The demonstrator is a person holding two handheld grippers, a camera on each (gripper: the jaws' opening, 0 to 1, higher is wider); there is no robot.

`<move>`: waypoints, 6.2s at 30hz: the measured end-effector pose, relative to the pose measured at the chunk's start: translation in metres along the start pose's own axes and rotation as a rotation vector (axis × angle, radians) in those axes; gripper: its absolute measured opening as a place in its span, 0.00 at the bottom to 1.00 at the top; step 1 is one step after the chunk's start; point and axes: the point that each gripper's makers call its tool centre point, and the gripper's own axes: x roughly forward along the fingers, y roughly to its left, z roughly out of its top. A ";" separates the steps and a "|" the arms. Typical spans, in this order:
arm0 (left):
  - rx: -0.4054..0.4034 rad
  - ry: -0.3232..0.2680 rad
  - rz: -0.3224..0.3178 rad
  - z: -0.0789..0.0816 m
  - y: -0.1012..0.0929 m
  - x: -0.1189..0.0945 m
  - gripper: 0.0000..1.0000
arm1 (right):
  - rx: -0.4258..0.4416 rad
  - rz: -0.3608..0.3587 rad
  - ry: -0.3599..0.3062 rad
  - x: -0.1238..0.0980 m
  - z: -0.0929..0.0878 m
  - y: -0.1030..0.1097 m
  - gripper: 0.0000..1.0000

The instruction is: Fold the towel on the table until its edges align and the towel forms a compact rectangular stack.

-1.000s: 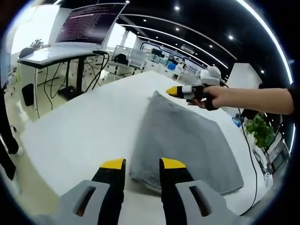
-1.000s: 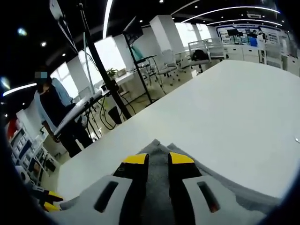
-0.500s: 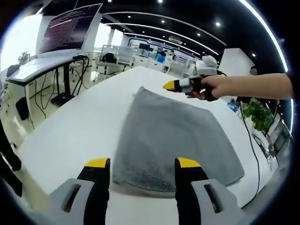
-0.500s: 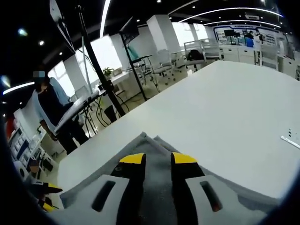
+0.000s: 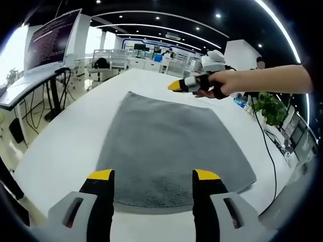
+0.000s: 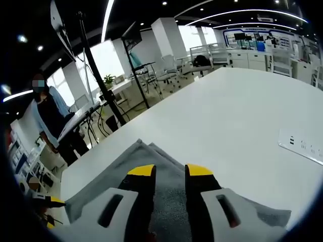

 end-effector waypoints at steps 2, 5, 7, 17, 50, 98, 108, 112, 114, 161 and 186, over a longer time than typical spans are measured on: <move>0.010 0.004 -0.016 0.001 -0.008 0.001 0.66 | 0.003 -0.009 0.001 -0.006 -0.001 -0.005 0.23; 0.025 0.011 -0.030 0.001 -0.016 0.003 0.67 | 0.004 -0.017 -0.003 -0.013 0.000 -0.012 0.24; 0.035 0.019 -0.039 0.001 -0.021 0.005 0.67 | 0.006 -0.024 -0.004 -0.019 0.000 -0.017 0.24; 0.067 0.035 -0.094 0.002 -0.054 0.009 0.69 | 0.022 -0.063 -0.008 -0.052 -0.007 -0.041 0.24; 0.159 0.099 -0.261 -0.014 -0.173 0.028 0.67 | 0.037 -0.139 0.051 -0.114 -0.052 -0.113 0.23; 0.282 0.291 -0.360 -0.070 -0.243 0.042 0.23 | -0.106 -0.218 0.145 -0.104 -0.087 -0.143 0.21; 0.308 0.298 -0.346 -0.069 -0.245 0.041 0.23 | -0.158 -0.251 0.175 -0.103 -0.089 -0.148 0.23; 0.305 0.296 -0.347 -0.069 -0.245 0.041 0.22 | -0.139 -0.248 0.172 -0.103 -0.089 -0.148 0.22; 0.305 0.289 -0.344 -0.069 -0.245 0.041 0.22 | -0.155 -0.244 0.175 -0.102 -0.090 -0.148 0.22; 1.117 0.303 -0.469 -0.082 -0.314 0.043 0.02 | 0.264 -0.113 -0.019 -0.162 -0.108 -0.173 0.03; 1.198 0.313 -0.608 -0.095 -0.362 0.049 0.02 | 0.049 -0.251 0.056 -0.205 -0.123 -0.228 0.05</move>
